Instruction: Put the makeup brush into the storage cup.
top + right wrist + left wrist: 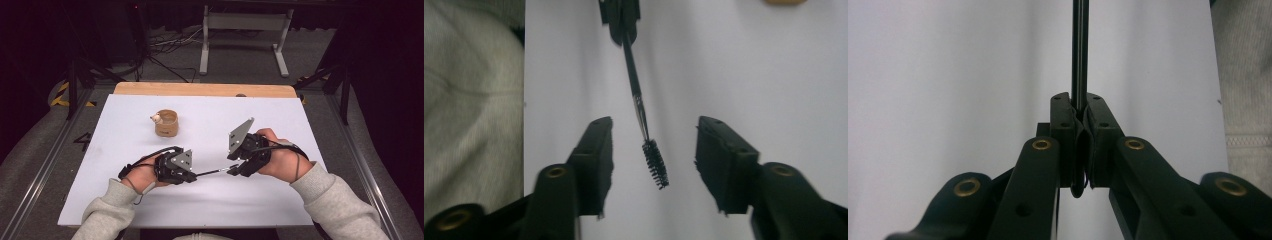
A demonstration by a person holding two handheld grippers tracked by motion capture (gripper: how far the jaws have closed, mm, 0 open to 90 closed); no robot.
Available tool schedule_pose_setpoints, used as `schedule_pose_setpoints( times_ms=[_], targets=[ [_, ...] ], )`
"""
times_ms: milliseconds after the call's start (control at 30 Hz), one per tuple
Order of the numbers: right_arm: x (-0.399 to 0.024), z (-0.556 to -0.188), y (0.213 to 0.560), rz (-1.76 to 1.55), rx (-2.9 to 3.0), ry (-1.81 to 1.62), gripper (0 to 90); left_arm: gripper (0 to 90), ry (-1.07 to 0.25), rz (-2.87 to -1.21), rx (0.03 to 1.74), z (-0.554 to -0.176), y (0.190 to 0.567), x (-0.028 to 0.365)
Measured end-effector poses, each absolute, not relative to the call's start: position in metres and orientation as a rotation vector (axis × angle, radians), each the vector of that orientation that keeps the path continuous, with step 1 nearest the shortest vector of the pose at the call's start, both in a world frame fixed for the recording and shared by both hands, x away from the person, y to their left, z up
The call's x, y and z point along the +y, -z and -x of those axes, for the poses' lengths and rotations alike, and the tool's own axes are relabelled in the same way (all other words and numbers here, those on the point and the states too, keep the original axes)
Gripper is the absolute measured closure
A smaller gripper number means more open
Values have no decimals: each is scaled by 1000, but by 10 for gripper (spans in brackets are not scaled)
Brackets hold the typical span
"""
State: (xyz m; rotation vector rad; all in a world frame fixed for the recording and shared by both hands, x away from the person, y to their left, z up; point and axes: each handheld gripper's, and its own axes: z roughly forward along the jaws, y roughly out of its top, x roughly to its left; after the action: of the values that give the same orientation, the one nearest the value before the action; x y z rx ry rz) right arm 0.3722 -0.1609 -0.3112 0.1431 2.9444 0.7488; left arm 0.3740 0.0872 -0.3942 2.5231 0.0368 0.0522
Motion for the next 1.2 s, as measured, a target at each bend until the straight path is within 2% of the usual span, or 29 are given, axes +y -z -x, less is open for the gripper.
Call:
schedule_pose_setpoints(
  times_ms=[133,200,633,867,1200],
  targets=[
    [-170,-370,305,-184,2863,-905,367,850,-59,-2475,55,-375,393,91],
    [-174,-369,303,-197,2834,-978,361,850,-56,-2450,66,-376,393,94],
    [-203,-361,311,-232,2597,-1400,376,850,-31,-2204,77,-375,400,102],
    [-207,-360,320,-252,2551,-1468,379,850,-19,-2096,68,-374,404,103],
    [-202,-359,330,-238,2516,-1562,432,850,22,-1977,58,-372,407,101]
  ],
)
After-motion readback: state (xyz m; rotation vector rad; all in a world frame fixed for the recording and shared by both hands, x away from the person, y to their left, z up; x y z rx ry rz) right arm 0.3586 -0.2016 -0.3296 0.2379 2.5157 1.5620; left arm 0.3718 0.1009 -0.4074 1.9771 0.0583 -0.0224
